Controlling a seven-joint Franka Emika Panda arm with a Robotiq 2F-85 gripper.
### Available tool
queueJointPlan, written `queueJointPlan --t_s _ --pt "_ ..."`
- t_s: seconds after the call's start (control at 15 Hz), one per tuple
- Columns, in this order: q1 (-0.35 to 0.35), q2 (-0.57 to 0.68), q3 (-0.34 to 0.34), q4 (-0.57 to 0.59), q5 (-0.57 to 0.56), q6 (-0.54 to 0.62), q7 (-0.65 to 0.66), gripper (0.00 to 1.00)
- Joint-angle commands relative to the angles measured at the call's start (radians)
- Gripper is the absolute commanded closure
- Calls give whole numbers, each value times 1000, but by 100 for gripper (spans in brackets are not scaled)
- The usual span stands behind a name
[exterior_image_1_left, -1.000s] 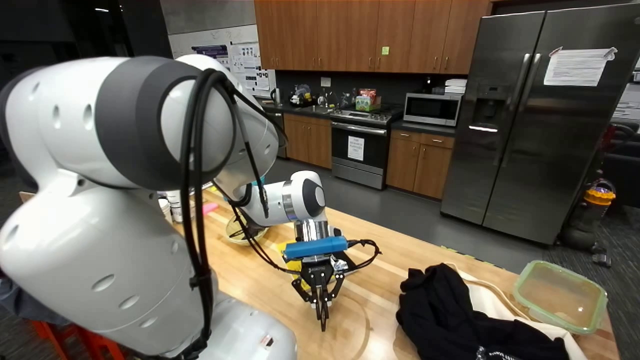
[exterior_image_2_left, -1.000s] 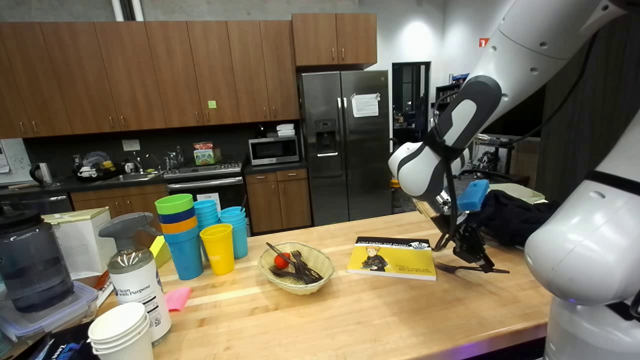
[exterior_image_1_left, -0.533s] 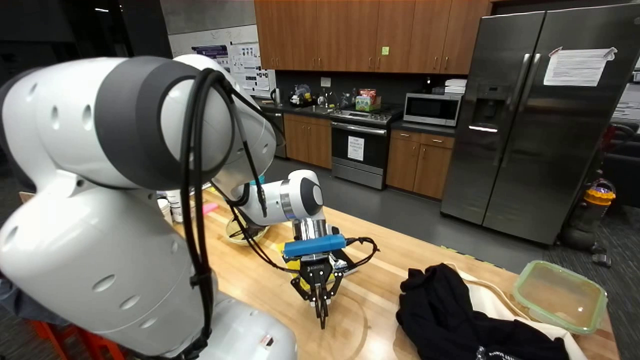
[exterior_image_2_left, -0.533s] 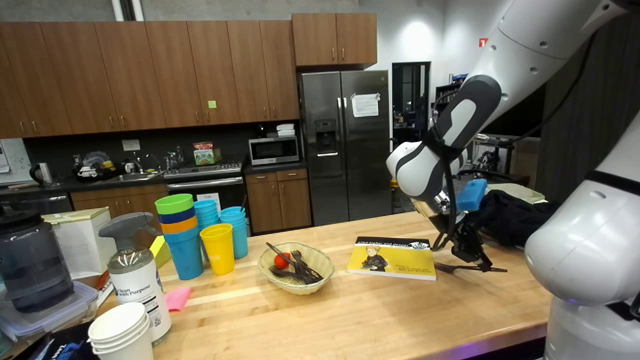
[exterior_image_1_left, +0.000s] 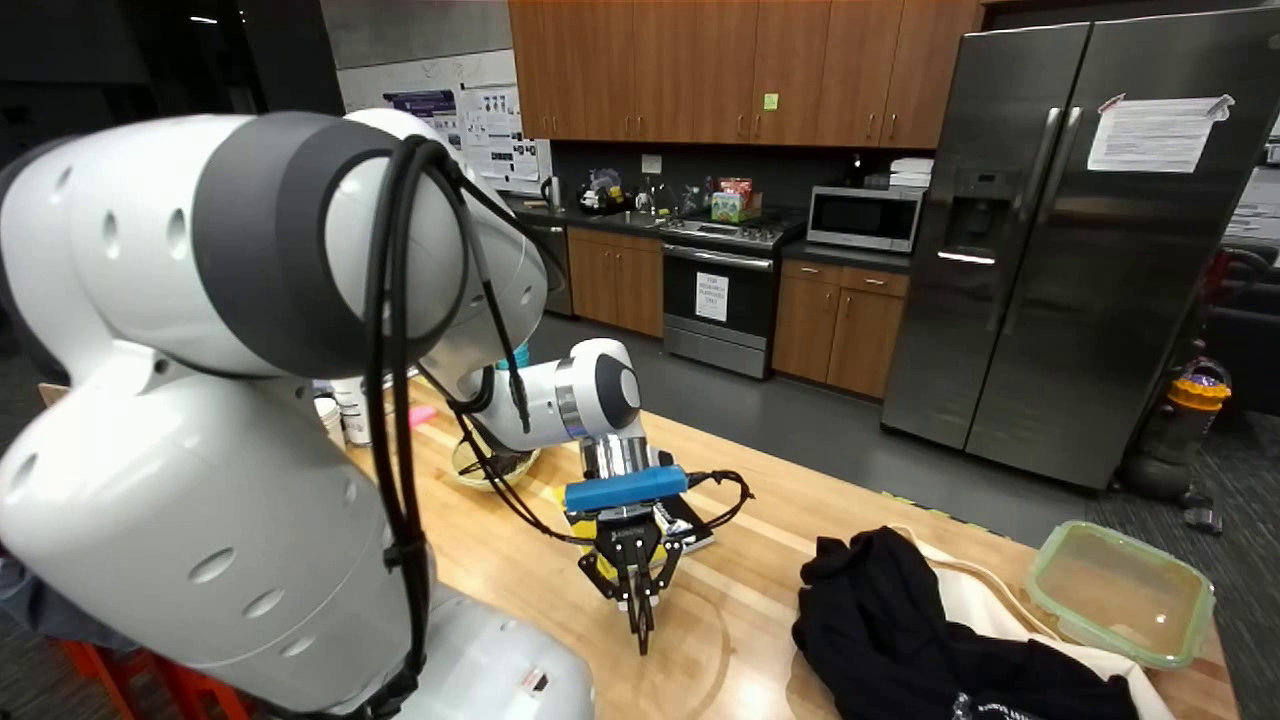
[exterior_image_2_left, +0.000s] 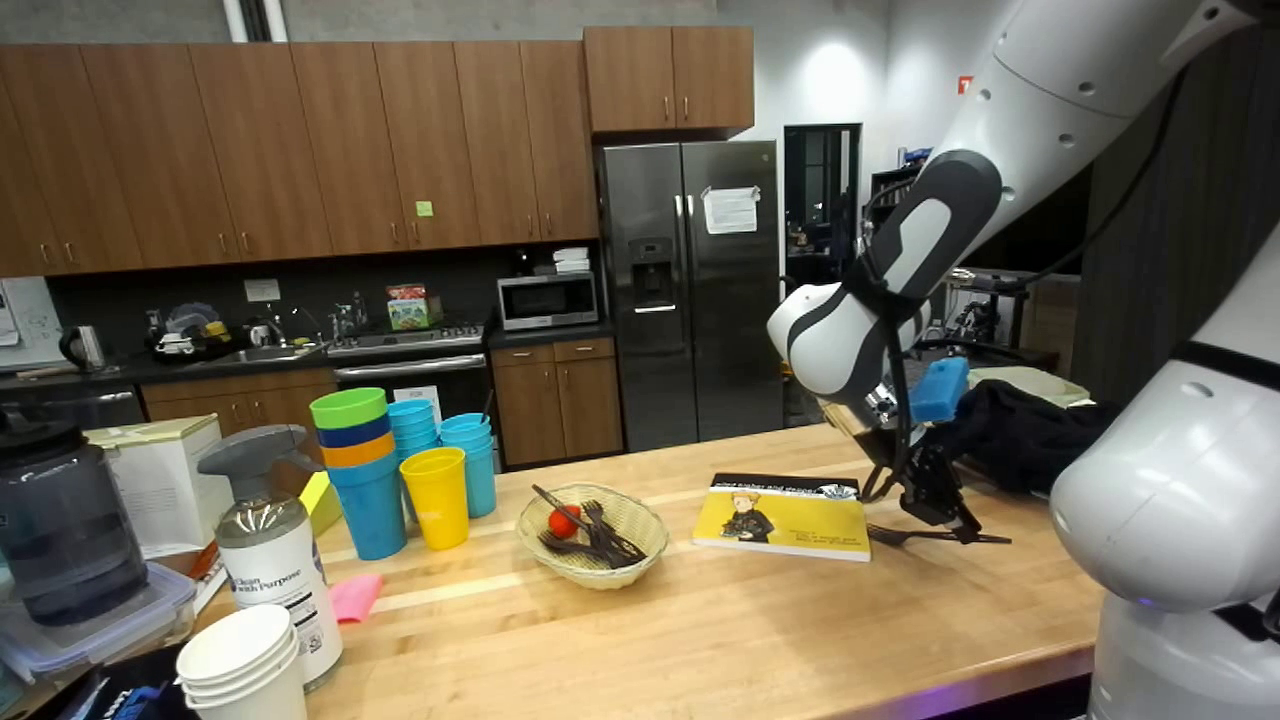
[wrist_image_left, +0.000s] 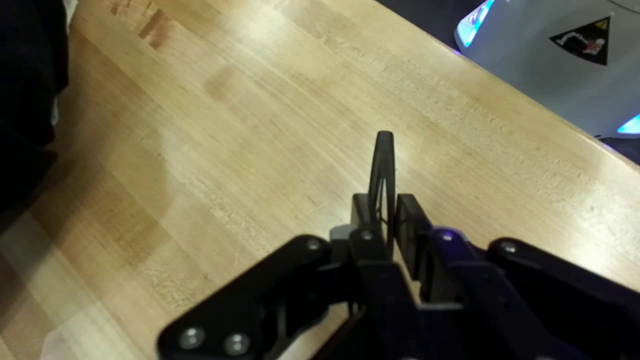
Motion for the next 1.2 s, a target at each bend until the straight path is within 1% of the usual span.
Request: queueJointPlan --t_s 0.0,0.6,1.13 --pt "7 -19 0 1 -12 -20 -5 96" --pt "6 -26 -3 2 -7 -15 -2 96" --pt "18 -109 10 -8 -12 -31 10 96"
